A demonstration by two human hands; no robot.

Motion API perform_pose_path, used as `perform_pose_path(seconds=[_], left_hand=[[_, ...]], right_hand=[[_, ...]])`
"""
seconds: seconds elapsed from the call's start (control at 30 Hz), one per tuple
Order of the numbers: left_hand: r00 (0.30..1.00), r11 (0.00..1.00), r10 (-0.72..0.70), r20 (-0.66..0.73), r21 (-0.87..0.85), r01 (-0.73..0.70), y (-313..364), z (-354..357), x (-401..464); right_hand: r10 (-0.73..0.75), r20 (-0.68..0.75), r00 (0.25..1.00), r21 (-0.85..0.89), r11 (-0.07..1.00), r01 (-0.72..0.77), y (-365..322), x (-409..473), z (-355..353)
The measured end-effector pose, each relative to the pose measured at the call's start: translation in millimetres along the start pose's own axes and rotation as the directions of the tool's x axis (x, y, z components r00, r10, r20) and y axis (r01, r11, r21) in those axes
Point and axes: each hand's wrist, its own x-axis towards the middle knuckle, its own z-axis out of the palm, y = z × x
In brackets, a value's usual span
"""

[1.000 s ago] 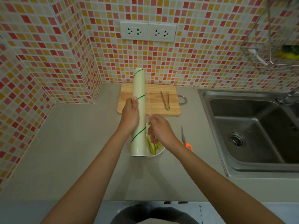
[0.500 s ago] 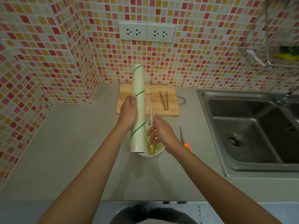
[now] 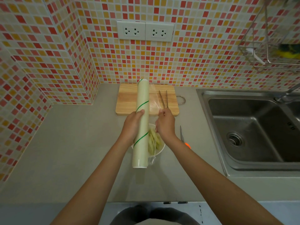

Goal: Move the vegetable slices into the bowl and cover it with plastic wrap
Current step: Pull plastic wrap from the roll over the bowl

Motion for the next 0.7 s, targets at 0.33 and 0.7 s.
perform_pose_path(seconds=[0.33, 0.7], left_hand=[[0.985, 0.985, -0.149, 0.089, -0.070, 0.156, -10.6, -9.8, 6.3], [0.984, 0.989, -0.146, 0.100, -0.013, 0.148, -19.7, -20.0, 10.0]], right_hand=[[-0.170, -0.054, 0.984, -0.167, 0.973, 0.158, 18.6, 4.3, -8.9], [-0.108, -0.094, 0.990, -0.140, 0.986, 0.095, 36.8, 4.3, -34.3]])
